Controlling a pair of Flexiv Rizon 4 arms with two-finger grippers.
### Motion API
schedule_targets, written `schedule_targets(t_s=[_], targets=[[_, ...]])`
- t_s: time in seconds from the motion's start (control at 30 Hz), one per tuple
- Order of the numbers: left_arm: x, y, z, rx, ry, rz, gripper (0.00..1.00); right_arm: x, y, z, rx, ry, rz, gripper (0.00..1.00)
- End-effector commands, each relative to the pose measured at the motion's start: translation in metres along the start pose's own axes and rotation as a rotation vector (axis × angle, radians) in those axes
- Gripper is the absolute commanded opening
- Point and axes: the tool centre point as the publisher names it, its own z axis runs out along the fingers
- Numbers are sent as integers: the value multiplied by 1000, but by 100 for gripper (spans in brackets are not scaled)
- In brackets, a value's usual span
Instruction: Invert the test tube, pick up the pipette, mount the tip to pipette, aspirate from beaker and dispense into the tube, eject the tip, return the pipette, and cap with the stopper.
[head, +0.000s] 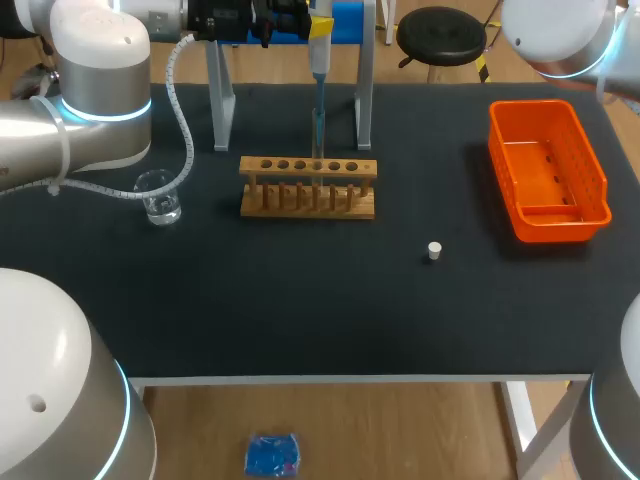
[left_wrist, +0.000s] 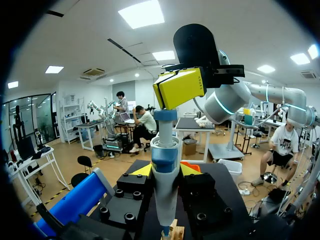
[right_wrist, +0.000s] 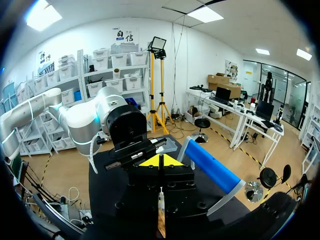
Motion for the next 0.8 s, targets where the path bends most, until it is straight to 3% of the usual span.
schedule_targets(t_s=[0.03,0.8], targets=[[0,0,0,2,0,1,0,-1,-1,0,7,1,0,0],[0,0,0,2,0,1,0,-2,-14,8,24,9,13,0]])
